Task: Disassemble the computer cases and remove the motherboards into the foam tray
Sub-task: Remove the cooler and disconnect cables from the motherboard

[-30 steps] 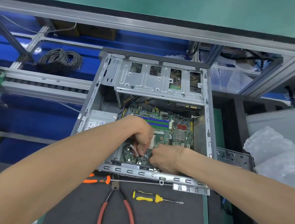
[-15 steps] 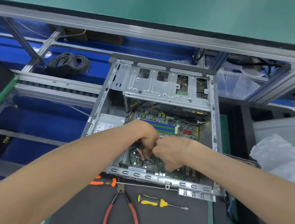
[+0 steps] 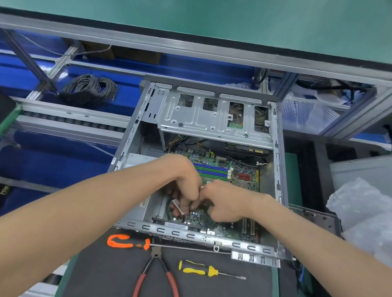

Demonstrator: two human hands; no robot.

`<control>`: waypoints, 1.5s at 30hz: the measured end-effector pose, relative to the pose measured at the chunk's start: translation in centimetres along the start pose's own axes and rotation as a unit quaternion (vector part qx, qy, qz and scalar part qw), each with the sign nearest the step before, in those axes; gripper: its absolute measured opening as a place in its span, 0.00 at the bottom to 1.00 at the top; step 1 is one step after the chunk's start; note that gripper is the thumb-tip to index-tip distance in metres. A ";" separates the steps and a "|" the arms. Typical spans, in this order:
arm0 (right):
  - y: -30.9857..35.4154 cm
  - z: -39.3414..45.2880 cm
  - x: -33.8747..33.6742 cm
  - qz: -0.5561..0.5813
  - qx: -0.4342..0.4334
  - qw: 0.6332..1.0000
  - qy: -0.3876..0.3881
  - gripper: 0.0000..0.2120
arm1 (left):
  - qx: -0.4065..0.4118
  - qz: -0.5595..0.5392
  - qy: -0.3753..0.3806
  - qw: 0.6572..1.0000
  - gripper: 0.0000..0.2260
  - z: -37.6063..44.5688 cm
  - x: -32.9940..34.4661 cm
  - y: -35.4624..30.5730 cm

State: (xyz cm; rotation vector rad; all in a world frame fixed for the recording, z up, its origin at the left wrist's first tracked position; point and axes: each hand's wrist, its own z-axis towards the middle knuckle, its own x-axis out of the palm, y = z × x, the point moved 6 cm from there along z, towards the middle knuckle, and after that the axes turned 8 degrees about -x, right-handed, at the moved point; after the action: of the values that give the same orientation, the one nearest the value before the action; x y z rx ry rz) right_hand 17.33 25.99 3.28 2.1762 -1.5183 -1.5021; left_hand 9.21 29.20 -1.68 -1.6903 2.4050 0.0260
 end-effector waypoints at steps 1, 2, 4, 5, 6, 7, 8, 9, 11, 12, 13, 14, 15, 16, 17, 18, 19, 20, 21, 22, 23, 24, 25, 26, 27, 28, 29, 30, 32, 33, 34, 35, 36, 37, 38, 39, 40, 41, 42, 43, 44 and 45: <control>0.3 0.3 0.4 0.037 -0.008 0.999 -0.008 0.23 | 0.001 0.025 -0.022 0.999 0.08 -0.4 -0.3 0.1; 0.4 0.6 0.9 0.075 -0.013 0.997 -0.009 0.20 | 0.000 0.051 -0.044 0.998 0.10 -0.8 -0.6 0.2; 0.5 1.2 1.6 0.137 -0.006 0.991 -0.002 0.14 | -0.002 0.083 -0.065 0.994 0.10 -1.5 -0.8 0.4; 0.4 1.5 1.9 0.158 -0.001 0.987 0.007 0.12 | -0.003 0.089 -0.068 0.994 0.10 -1.7 -0.8 0.5; 0.3 1.7 2.2 0.172 0.004 0.985 0.022 0.11 | -0.004 0.092 -0.072 0.993 0.10 -1.8 -0.8 0.6; 0.3 2.0 2.5 0.182 0.010 0.983 0.037 0.11 | -0.005 0.096 -0.080 0.992 0.09 -1.8 -0.8 0.6; 0.3 2.1 2.7 0.191 0.017 0.980 0.049 0.11 | -0.006 0.100 -0.090 0.991 0.09 -1.8 -0.9 0.6; 0.3 2.2 2.9 0.200 0.023 0.978 0.057 0.12 | -0.006 0.105 -0.101 0.989 0.09 -1.7 -0.9 0.6; 0.3 2.4 3.0 0.207 0.029 0.976 0.059 0.12 | -0.004 0.113 -0.122 0.986 0.07 -1.6 -1.0 0.7; 0.2 2.5 3.0 0.203 0.030 0.977 0.059 0.12 | -0.003 0.116 -0.134 0.984 0.06 -1.5 -0.9 0.6; 0.0 2.6 3.1 0.200 0.032 0.978 0.055 0.12 | -0.001 0.117 -0.146 0.982 0.05 -1.5 -0.9 0.6; -0.2 2.6 3.1 0.199 0.038 0.978 0.047 0.12 | 0.002 0.114 -0.156 0.981 0.04 -1.5 -0.8 0.6; -0.4 2.6 3.0 0.203 0.044 0.978 0.036 0.12 | 0.006 0.107 -0.165 0.981 0.04 -1.6 -0.7 0.5; -0.6 2.5 2.9 0.210 0.050 0.976 0.026 0.11 | 0.013 0.093 -0.174 0.980 0.05 -1.8 -0.7 0.4; -0.8 2.4 2.8 0.219 0.055 0.974 0.022 0.10 | 0.022 0.073 -0.183 0.980 0.06 -2.0 -0.8 0.3; -0.9 2.2 2.7 0.227 0.058 0.972 0.024 0.09 | 0.032 0.050 -0.191 0.980 0.06 -2.3 -0.9 0.2; -1.0 1.9 2.6 0.231 0.062 0.971 0.029 0.08 | 0.042 0.027 -0.195 0.979 0.07 -2.6 -1.0 0.1; -1.2 1.5 2.6 0.227 0.065 0.971 0.037 0.07 | 0.050 0.006 -0.197 0.979 0.08 -2.9 -1.0 -0.1; -1.4 1.1 2.5 0.218 0.068 0.973 0.046 0.06 | 0.054 -0.012 -0.197 0.979 0.09 -3.1 -0.8 -0.2; -1.5 0.7 2.5 0.204 0.071 0.975 0.057 0.06 | 0.056 -0.025 -0.197 0.979 0.09 -3.1 -0.5 -0.3; -1.7 0.3 2.5 0.188 0.073 0.977 0.066 0.05 | 0.053 -0.035 -0.199 0.978 0.09 -3.0 -0.1 -0.4; -1.7 -0.1 2.5 0.169 0.074 0.980 0.072 0.05 | 0.047 -0.039 -0.203 0.977 0.08 -2.8 0.3 -0.4; -1.8 -0.4 2.5 0.149 0.073 0.984 0.073 0.05 | 0.040 -0.037 -0.210 0.976 0.07 -2.6 0.8 -0.4; -1.8 -0.7 2.3 0.130 0.075 0.987 0.064 0.06 | 0.032 -0.034 -0.219 0.975 0.06 -2.3 1.3 -0.3; -1.8 -0.9 2.2 0.118 0.080 0.988 0.050 0.08 | 0.026 -0.032 -0.229 0.973 0.05 -2.2 1.7 -0.3; -1.8 -1.1 2.1 0.112 0.088 0.989 0.037 0.09 | 0.021 -0.031 -0.242 0.970 0.04 -2.2 2.1 -0.3; -1.9 -1.3 2.1 0.109 0.095 0.989 0.029 0.10 | 0.018 -0.032 -0.255 0.966 0.05 -2.2 2.3 -0.4; -1.9 -1.5 2.1 0.109 0.099 0.989 0.028 0.08 | 0.020 -0.036 -0.266 0.963 0.06 -2.2 2.4 -0.6; -1.6 -1.9 2.1 0.121 0.097 0.988 0.020 0.10 | 0.026 -0.059 -0.293 0.954 0.05 -2.5 2.4 -0.9; -1.5 -2.2 2.0 0.135 0.097 0.986 0.000 0.12 | 0.030 -0.075 -0.311 0.947 0.05 -2.8 2.2 -1.0; -1.3 -2.4 1.7 0.143 0.097 0.985 -0.026 0.14 | 0.033 -0.092 -0.332 0.938 0.05 -3.2 2.0 -1.0; -1.3 -2.6 1.4 0.145 0.096 0.983 -0.055 0.14 | 0.039 -0.115 -0.350 0.929 0.05 -3.6 1.7 -1.0; -1.3 -2.8 1.2 0.145 0.097 0.981 -0.081 0.12 | 0.046 -0.141 -0.364 0.919 0.04 -4.1 1.5 -0.9; -1.3 -3.0 1.1 0.147 0.096 0.979 -0.105 0.11 | 0.054 -0.166 -0.374 0.911 0.04 -4.5 1.4 -0.9; -1.1 -3.3 0.9 0.149 0.094 0.977 -0.124 0.11 | 0.060 -0.188 -0.382 0.903 0.03 -4.9 1.5 -0.8; -1.0 -3.7 0.9 0.150 0.090 0.975 -0.140 0.10 | 0.064 -0.206 -0.389 0.896 0.03 -5.3 1.5 -0.8; -0.7 -4.0 0.8 0.149 0.086 0.973 -0.156 0.11 | 0.069 -0.224 -0.393 0.889 0.04 -5.7 1.7 -0.8; -0.5 -4.4 0.7 0.146 0.081 0.971 -0.173 0.11 | 0.076 -0.243 -0.394 0.883 0.05 -6.2 2.0 -0.8; -0.2 -4.9 0.6 0.140 0.077 0.969 -0.189 0.11 | 0.084 -0.263 -0.394 0.876 0.05 -6.6 2.2 -0.8; 0.0 -5.3 0.5 0.135 0.073 0.967 -0.205 0.11 | 0.093 -0.283 -0.396 0.869 0.05 -7.1 2.4 -0.9; 0.2 -5.7 0.4 0.133 0.071 0.965 -0.217 0.10 | 0.100 -0.297 -0.401 0.861 0.05 -7.6 2.7 -0.9; 0.4 -6.1 0.4 0.135 0.069 0.962 -0.226 0.10 | 0.105 -0.306 -0.407 0.854 0.05 -8.0 3.0 -1.0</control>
State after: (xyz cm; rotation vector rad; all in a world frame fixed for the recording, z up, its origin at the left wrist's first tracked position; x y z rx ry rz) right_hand 21.63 22.90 6.36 1.6595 -2.0113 -1.9295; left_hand 7.90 25.01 5.71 -1.7661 1.1718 0.3024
